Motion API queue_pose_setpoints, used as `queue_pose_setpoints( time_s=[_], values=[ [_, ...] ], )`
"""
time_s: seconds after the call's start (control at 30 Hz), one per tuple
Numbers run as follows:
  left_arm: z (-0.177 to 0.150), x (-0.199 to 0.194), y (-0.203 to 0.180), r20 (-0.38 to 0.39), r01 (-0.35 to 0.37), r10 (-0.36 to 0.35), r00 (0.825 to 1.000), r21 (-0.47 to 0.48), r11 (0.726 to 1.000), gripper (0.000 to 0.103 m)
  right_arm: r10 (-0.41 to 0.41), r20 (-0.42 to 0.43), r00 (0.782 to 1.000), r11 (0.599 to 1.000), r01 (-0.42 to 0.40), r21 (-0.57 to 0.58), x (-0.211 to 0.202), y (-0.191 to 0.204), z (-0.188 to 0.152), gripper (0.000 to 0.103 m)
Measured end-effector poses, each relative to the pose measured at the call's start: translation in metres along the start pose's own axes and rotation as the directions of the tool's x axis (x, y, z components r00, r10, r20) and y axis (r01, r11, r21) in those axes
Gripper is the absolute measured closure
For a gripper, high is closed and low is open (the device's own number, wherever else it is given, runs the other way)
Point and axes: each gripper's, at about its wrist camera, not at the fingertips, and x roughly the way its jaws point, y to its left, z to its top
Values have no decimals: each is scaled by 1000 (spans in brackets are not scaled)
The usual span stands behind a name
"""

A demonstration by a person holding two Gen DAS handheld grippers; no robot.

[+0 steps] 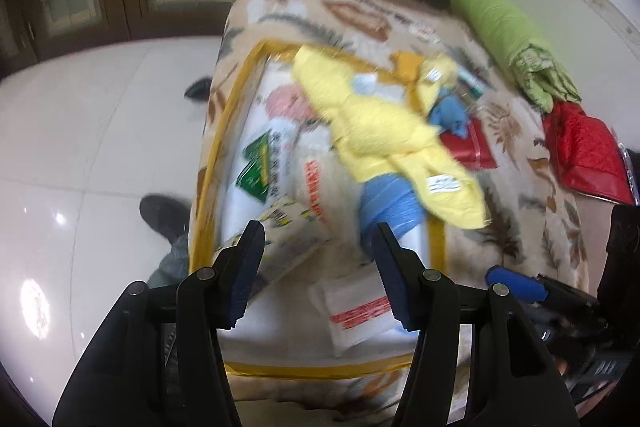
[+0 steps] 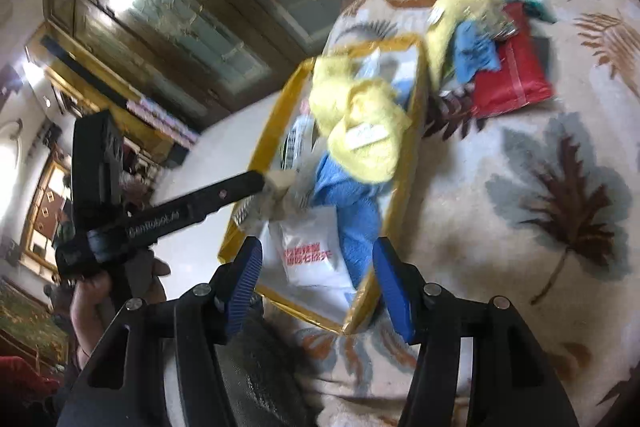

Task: Organize soft objects
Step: 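Drop tissue pack and white sachet into the clear bag and release, then carry yellow towel with left tool while right tool carries cartoon tissue pack into bag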

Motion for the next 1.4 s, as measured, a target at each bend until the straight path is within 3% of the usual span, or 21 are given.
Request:
queue_pose_setpoints(
  time_s=[0.13, 0.3, 0.43, 0.53, 0.6, 0.63, 0.8, 0.9, 0.97, 1.0, 1.03, 1.07, 1.17, 1.27, 1.33, 1.4],
  values=[
    [7, -16, -27, 76, 68, -70, 995, 29, 997, 47, -36, 60, 998, 998, 32, 60, -25, -24, 13, 45],
    [43, -3, -63, 54, 151, -155, 986, 75, 986, 47, -104, 116, 988, 983, 84, 164, -49, -65, 31, 45],
    [90, 33, -91, 33, 191, -196, 980, 113, 975, 47, -120, 159, 980, 972, 83, 220, -59, -90, 50, 45],
    [128, 73, -108, -20, 195, -194, 981, 126, 973, 47, -151, 180, 972, 969, 110, 219, -64, -104, 62, 42],
    [147, 95, -117, -55, 227, -221, 974, 139, 964, 47, -162, 189, 969, 968, 118, 222, -64, -109, 68, 25],
    [157, 107, -123, -57, 215, -209, 976, 153, 964, 47, -176, 193, 965, 966, 132, 220, -63, -112, 73, 24],
    [188, 160, -139, -125, 193, -172, 977, 191, 962, 47, -197, 161, 967, 962, 159, 222, -54, -129, 92, 23],
    [200, 181, -142, -155, 237, -215, 964, 147, 960, 47, -195, 150, 969, 963, 160, 217, -46, -135, 98, 23],
    [200, 190, -152, -175, 234, -204, 963, 174, 957, 47, -191, 150, 970, 963, 155, 220, -44, -137, 99, 23],
    [197, 193, -156, -194, 231, -193, 962, 194, 953, 49, -185, 149, 971, 964, 149, 222, -42, -138, 100, 23],
    [193, 197, -161, -211, 221, -175, 962, 216, 951, 62, -183, 144, 972, 963, 148, 225, -41, -140, 101, 23],
    [189, 199, -162, -214, 216, -168, 962, 224, 950, 62, -184, 139, 973, 962, 149, 231, -39, -142, 103, 23],
    [187, 193, -150, -176, 225, -195, 965, 168, 960, 64, -168, 137, 976, 962, 132, 240, -36, -145, 108, 23],
    [185, 176, -131, -107, 284, -276, 955, 66, 957, 65, -174, 140, 975, 963, 139, 232, -33, -148, 119, 23],
    [179, 156, -128, -36, 262, -260, 965, 78, 962, 65, -190, 138, 972, 961, 156, 229, -31, -152, 130, 23],
    [171, 139, -124, 15, 282, -284, 959, 77, 956, 65, -206, 148, 967, 957, 168, 238, -29, -158, 146, 23]
  ],
)
